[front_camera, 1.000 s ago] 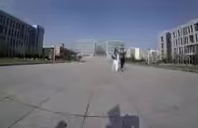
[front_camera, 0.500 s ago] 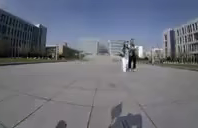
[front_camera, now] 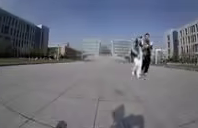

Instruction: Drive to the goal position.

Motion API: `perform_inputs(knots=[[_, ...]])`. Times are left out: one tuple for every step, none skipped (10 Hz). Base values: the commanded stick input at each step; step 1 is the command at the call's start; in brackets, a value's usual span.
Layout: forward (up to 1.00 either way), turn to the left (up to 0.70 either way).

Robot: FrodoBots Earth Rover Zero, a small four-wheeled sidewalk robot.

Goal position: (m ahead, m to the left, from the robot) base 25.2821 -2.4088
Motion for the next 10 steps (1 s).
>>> perform_inputs(knots=[[1.0,0.04],[1.0,0.01],[1.0,0.13],[1.0,0.06],[1.0,0.01],[1.0,-0.01],[1.0,-0.08],[1.0,-0.14],[1.0,-0.3],[1.0,-0.4]])
